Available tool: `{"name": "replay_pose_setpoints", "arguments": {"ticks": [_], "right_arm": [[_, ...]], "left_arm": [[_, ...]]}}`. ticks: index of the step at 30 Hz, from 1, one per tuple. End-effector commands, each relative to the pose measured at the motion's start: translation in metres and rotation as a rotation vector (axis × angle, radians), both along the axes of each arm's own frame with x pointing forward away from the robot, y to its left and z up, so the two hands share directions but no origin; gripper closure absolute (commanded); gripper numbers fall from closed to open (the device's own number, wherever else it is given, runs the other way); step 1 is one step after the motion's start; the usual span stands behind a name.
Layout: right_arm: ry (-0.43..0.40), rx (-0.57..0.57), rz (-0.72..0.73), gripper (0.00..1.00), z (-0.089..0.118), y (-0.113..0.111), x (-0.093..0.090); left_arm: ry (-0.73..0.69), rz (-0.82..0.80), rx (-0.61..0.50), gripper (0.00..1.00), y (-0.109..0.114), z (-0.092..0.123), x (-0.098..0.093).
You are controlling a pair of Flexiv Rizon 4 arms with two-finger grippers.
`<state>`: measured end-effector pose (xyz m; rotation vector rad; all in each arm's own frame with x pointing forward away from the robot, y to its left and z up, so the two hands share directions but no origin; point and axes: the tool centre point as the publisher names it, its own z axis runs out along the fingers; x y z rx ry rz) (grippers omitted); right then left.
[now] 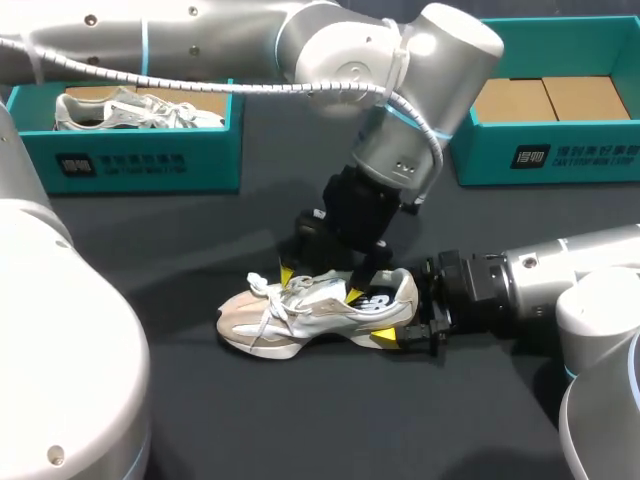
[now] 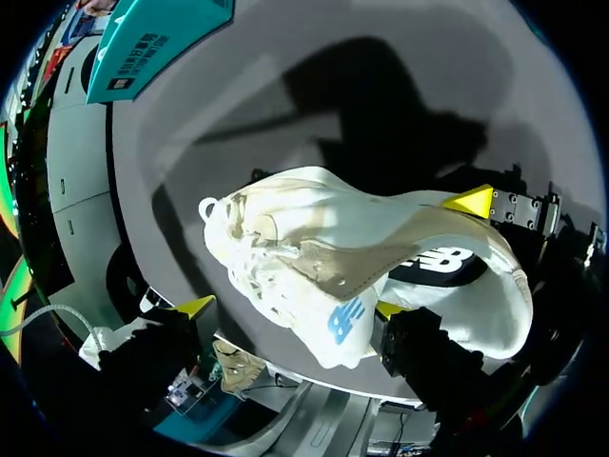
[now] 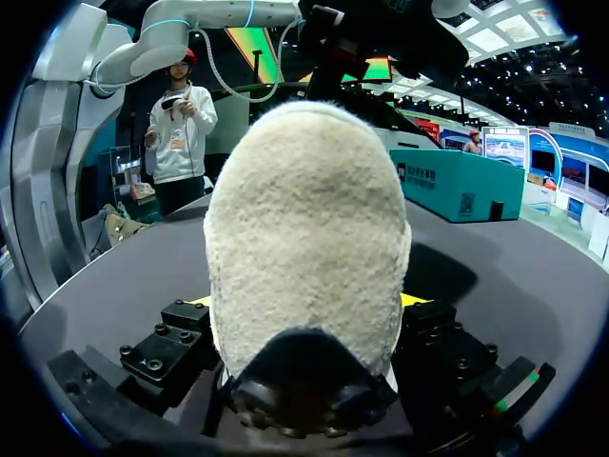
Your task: Take the shoe out of the shoebox, open the shoe tongue, remove and reinsert the insole, then place the shoe into the shoebox
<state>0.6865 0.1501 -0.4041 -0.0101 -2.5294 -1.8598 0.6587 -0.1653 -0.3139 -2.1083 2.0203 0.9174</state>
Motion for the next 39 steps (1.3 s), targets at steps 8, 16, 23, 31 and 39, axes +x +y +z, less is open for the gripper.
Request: {"name": "replay_pose_setpoints", "arguments": {"ticks": [8, 16, 23, 31, 39], "right_arm": [[-0.001, -0.002, -0.001, 1.00, -0.002, 0.002, 0.000], [-0.001, -0.002, -0.001, 1.00, -0.002, 0.002, 0.000], [-0.001, -0.002, -0.001, 1.00, -0.002, 0.002, 0.000], [-0.001, -0.002, -0.001, 1.00, -0.002, 0.002, 0.000], [-0.001, -0.002, -0.001, 1.00, -0.002, 0.002, 0.000]], "left_arm": [[0.031, -0.074, 0.056, 0.00, -0.028, -0.014, 0.001], [0.039, -0.061, 0.083, 0.11, -0.026, -0.018, 0.011], [0.072, -0.043, 0.098, 0.35, -0.019, -0.019, 0.018], [0.065, -0.057, 0.077, 0.55, -0.015, -0.007, 0.009], [0.056, -0.074, 0.051, 0.63, -0.011, 0.005, -0.001]]}}
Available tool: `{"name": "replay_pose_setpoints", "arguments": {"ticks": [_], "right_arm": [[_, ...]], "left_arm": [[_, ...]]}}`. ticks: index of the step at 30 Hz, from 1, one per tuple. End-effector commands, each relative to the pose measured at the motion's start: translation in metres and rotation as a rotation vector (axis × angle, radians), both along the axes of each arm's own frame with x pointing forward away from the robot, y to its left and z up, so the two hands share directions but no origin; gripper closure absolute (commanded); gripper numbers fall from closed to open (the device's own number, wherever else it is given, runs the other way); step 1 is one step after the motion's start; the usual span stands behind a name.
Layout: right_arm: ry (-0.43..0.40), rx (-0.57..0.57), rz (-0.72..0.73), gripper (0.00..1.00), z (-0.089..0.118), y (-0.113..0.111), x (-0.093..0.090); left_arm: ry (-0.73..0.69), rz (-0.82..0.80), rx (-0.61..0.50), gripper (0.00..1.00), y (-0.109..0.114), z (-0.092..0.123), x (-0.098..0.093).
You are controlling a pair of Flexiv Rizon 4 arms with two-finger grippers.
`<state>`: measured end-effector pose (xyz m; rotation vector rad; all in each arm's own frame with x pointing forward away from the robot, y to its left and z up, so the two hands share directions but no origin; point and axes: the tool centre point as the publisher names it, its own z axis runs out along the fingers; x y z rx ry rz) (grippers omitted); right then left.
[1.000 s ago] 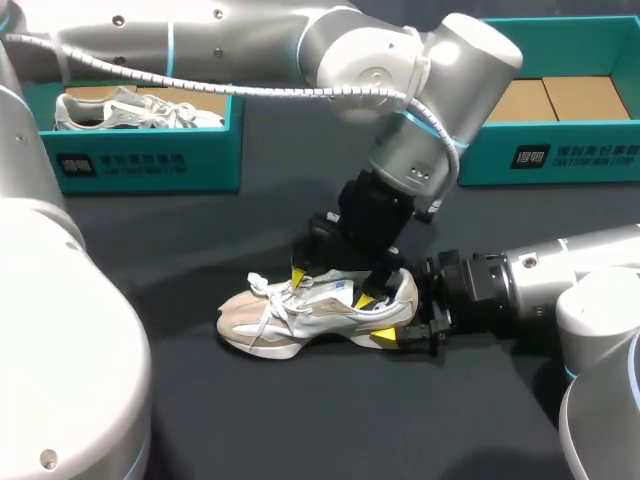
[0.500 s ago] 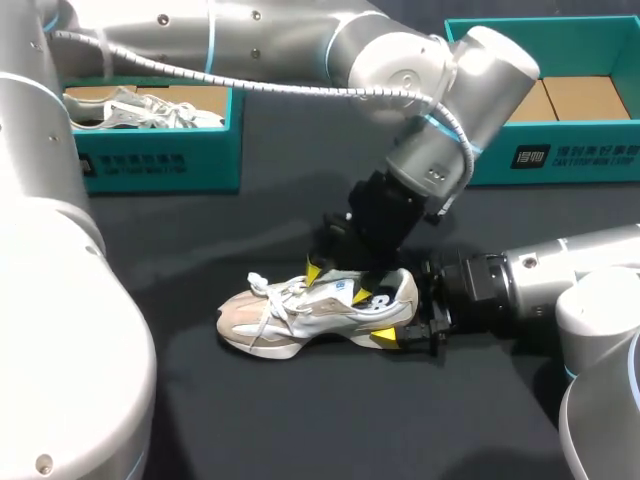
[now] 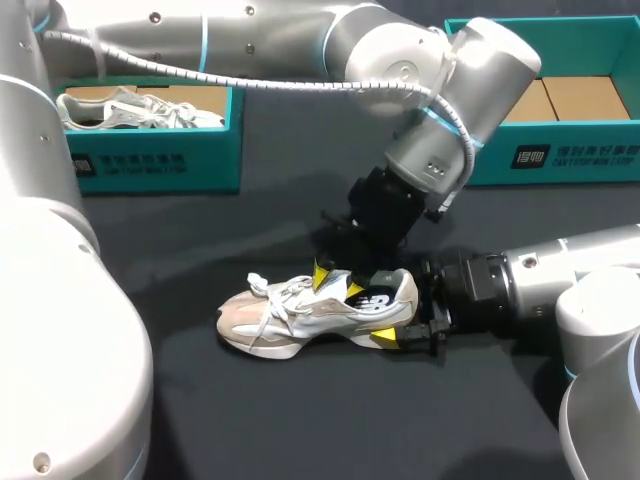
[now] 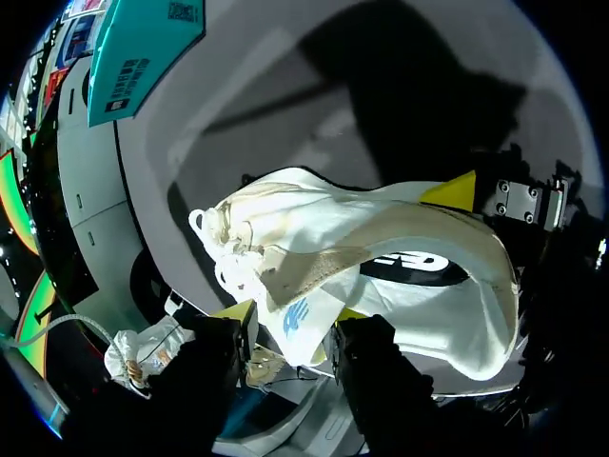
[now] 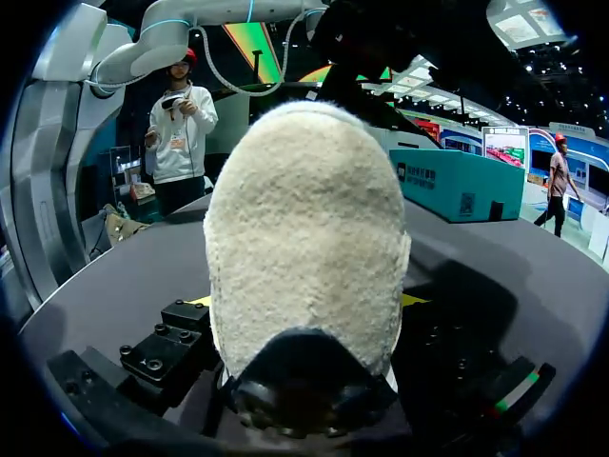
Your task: Take the shoe out of the shoebox, open the shoe tongue, remove and reinsert the insole, then place the shoe into the shoebox
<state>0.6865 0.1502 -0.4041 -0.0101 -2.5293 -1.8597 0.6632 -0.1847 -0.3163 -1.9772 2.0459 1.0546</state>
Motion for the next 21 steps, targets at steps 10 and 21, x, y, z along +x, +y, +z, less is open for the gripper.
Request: {"name": "replay_pose_setpoints", "arguments": {"ticks": [10, 21], "right_arm": [[-0.001, -0.002, -0.001, 1.00, -0.002, 0.002, 0.000], [-0.001, -0.002, -0.001, 1.00, -0.002, 0.002, 0.000]], "left_arm": [[-0.025, 0.000, -0.034, 0.92, 0.014, 0.010, 0.000], [-0.042, 0.049, -0.268, 1.00, 0.039, 0.031, 0.003]]}}
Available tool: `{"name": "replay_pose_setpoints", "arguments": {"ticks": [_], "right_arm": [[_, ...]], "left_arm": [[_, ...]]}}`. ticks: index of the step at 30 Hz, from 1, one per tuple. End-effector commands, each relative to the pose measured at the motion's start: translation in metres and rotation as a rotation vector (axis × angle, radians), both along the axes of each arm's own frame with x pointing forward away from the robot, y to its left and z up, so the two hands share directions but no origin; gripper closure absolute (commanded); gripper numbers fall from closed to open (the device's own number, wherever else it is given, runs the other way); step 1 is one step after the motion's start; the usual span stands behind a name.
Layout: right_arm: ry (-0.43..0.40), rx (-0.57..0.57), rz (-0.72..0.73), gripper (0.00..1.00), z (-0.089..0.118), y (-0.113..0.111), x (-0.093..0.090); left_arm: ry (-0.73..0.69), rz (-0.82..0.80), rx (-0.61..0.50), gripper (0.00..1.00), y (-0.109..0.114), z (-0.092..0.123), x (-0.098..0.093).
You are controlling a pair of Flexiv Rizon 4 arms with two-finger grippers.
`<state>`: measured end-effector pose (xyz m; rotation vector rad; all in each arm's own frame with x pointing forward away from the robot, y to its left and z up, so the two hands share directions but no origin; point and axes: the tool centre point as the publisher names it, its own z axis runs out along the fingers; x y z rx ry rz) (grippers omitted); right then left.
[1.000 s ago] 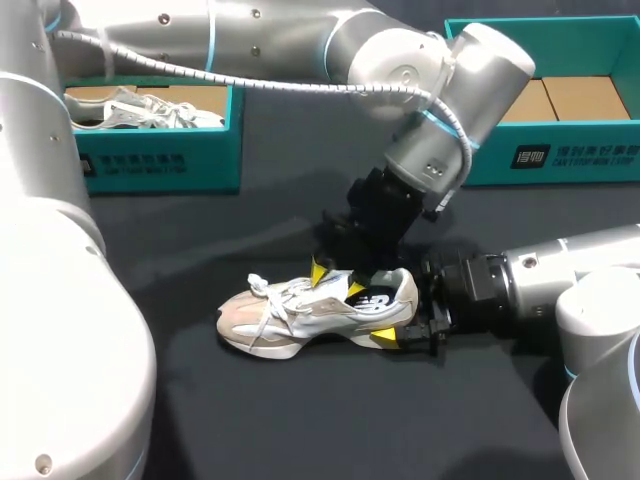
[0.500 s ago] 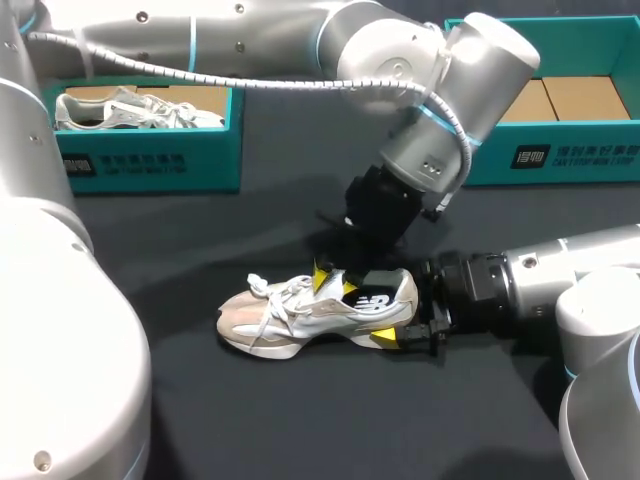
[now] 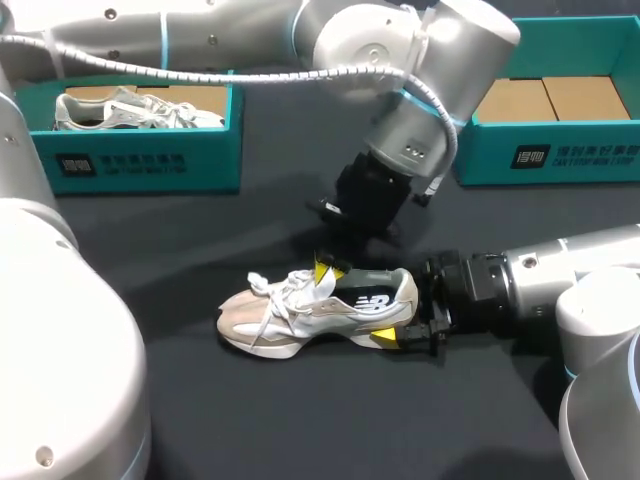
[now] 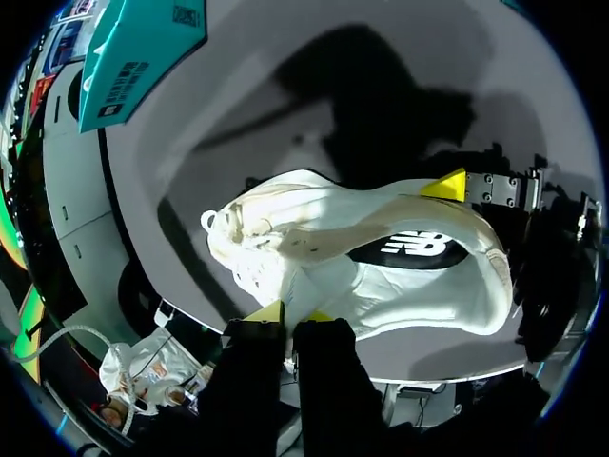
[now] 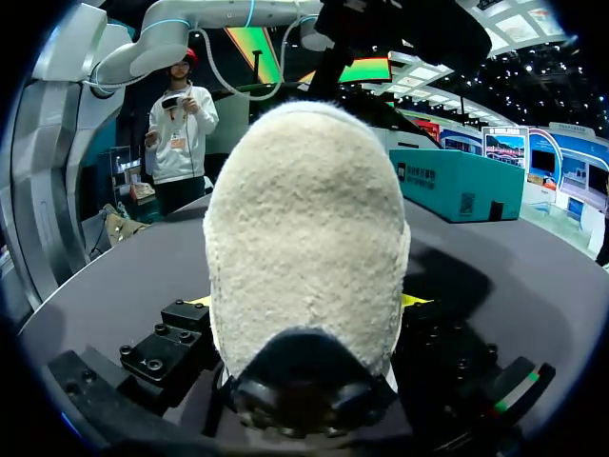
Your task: Take the shoe out of the shoebox, open the shoe tongue, remove and reinsert the insole, then place the shoe into the shoebox
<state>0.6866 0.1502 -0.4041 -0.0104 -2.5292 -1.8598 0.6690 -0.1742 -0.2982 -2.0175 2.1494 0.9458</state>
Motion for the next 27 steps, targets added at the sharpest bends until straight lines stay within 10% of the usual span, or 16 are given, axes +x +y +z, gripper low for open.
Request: {"name": "replay_pose_setpoints", "arguments": {"ticks": [1, 10, 19, 27], "right_arm": [[-0.001, -0.002, -0.001, 1.00, -0.002, 0.002, 0.000], [-0.001, -0.002, -0.001, 1.00, -0.002, 0.002, 0.000], [-0.001, -0.002, -0.001, 1.00, -0.002, 0.002, 0.000], [-0.001, -0.002, -0.001, 1.00, -0.002, 0.002, 0.000]], "left_arm": [[-0.038, 0.071, -0.187, 1.00, 0.032, 0.014, -0.002], [-0.030, 0.052, -0.321, 1.00, 0.053, 0.015, 0.000], [0.026, -0.027, -0.278, 0.60, 0.040, 0.009, 0.007], [0.022, -0.113, -0.251, 0.60, 0.026, 0.005, 0.008]]}}
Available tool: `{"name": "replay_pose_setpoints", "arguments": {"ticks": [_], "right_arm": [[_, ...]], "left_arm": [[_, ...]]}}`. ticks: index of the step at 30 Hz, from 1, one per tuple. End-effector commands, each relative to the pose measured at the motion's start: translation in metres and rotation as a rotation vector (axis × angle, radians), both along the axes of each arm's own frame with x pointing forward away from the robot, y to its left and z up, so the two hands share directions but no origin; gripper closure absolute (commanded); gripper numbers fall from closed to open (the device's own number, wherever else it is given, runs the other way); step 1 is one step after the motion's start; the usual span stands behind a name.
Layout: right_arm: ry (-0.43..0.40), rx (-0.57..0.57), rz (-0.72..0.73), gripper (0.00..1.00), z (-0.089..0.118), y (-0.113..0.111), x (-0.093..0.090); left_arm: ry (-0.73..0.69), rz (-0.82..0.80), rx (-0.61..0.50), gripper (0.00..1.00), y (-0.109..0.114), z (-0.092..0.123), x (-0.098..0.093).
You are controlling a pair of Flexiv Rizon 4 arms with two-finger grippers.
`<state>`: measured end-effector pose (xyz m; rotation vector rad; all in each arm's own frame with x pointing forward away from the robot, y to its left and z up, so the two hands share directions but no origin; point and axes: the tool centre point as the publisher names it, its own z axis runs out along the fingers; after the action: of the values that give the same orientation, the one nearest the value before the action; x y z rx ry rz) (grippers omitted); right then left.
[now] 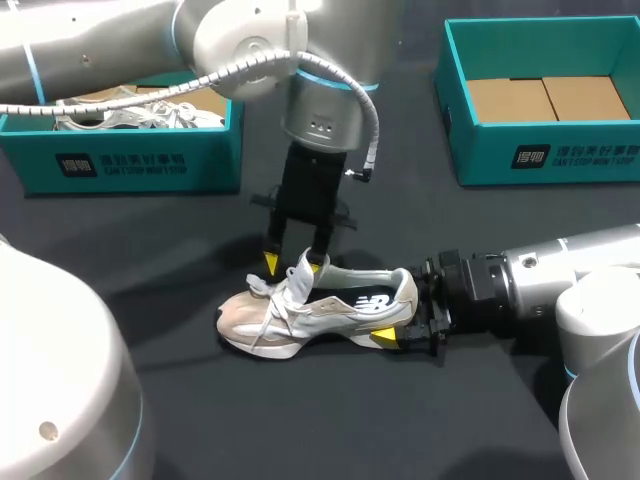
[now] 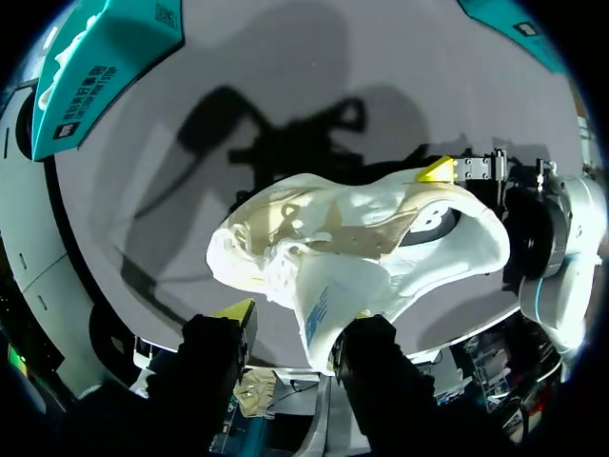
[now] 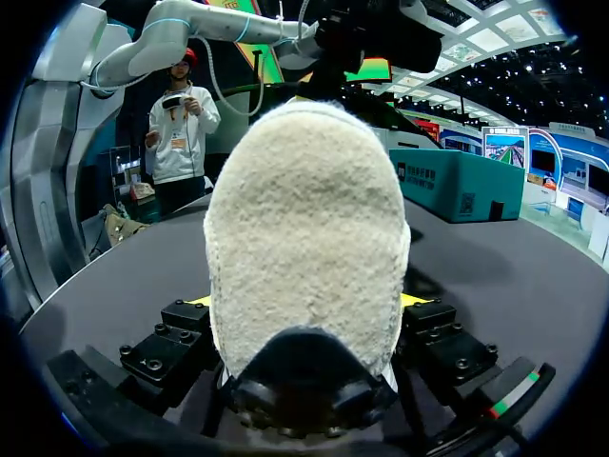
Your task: Take the shoe out of the shoebox, open the shoe tongue, remove and reinsert the insole, then place the shoe into the shoebox
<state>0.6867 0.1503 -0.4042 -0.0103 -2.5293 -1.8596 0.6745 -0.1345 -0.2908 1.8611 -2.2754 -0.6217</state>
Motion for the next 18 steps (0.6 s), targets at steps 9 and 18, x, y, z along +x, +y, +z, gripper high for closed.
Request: {"name": "replay_pose_setpoints", "arguments": {"ticks": [9, 18], "right_arm": [[-0.001, -0.001, -0.001, 1.00, -0.001, 0.002, 0.000], [-0.001, -0.001, -0.001, 1.00, -0.001, 0.002, 0.000]], "left_arm": [[-0.036, -0.066, 0.030, 1.00, -0.014, 0.001, 0.001], [-0.070, 0.088, -0.152, 1.00, 0.019, 0.010, 0.001]]}}
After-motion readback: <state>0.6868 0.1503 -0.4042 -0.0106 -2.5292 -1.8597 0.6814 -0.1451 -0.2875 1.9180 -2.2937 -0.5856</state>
